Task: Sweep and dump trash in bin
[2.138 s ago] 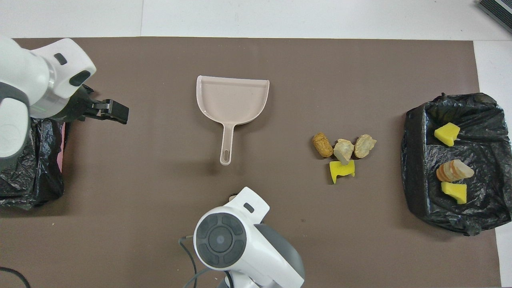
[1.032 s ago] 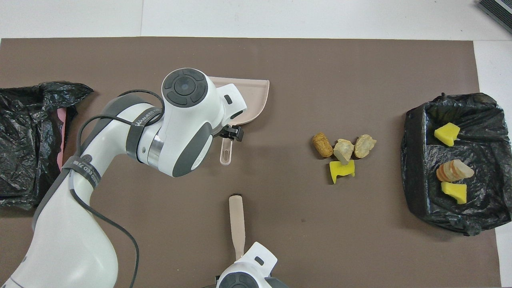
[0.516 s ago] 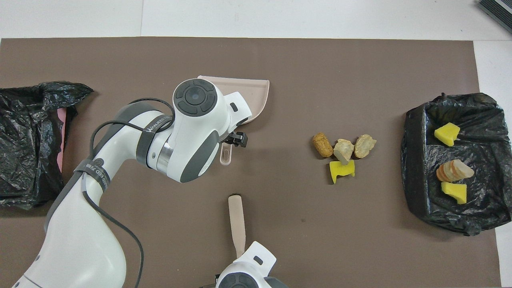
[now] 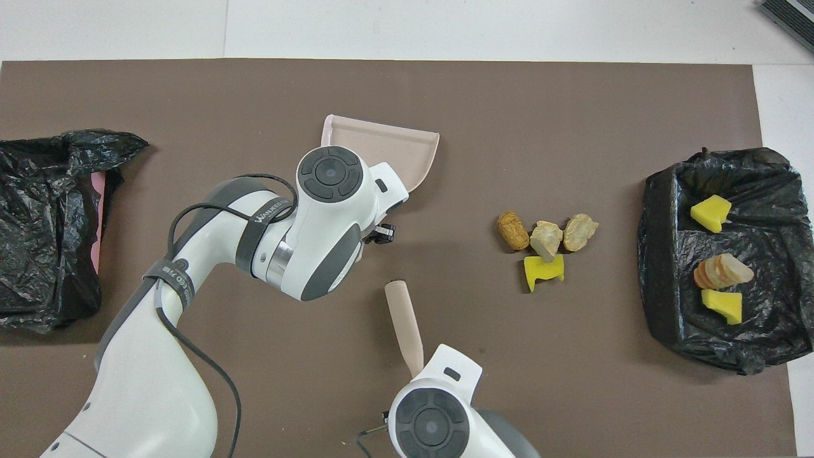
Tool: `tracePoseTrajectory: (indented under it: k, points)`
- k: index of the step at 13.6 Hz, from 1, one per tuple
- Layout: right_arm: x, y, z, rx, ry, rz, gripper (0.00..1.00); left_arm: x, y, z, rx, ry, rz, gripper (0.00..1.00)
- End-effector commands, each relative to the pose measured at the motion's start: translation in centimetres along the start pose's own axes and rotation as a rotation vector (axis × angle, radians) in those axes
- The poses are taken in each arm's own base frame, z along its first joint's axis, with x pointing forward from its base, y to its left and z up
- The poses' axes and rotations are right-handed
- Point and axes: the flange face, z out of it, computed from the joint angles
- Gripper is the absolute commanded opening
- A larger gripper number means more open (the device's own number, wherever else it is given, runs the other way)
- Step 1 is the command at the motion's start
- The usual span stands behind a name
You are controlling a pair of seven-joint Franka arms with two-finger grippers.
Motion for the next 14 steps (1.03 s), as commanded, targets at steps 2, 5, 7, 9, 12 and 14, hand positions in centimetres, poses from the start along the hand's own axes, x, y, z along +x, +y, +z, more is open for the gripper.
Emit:
tracePoseTrajectory:
  k: [2, 5, 7, 9, 12, 14]
  points:
    - [1.7, 8.2, -1.8, -0.086, -0.007, -0.023, 0.00, -0.5, -2.4, -5.2, 0.025, 0.023, -0.012, 0.00]
    - [6.8, 15.1, -1.9, -0.168, 0.033, 0.047, 0.00, -1.2, -5.4, -7.2, 0.074, -0.033, 0.115, 0.00]
    - [8.9, 18.8, -1.9, -0.204, 0.009, 0.030, 0.00, -2.3, -7.8, -8.3, 0.085, -0.114, 0.251, 0.00]
    - [10.0, 21.7, -0.6, -0.304, 0.001, 0.009, 0.00, -3.3, -8.4, -9.2, 0.084, -0.151, 0.338, 0.00]
    - [11.4, 25.1, 2.1, -0.344, -0.001, 0.064, 0.00, -4.5, -8.9, -8.7, 0.080, -0.191, 0.500, 0.00]
    - [11.5, 27.7, 2.4, -0.384, 0.002, 0.072, 0.00, -6.3, -7.9, -7.9, 0.079, -0.202, 0.583, 0.00]
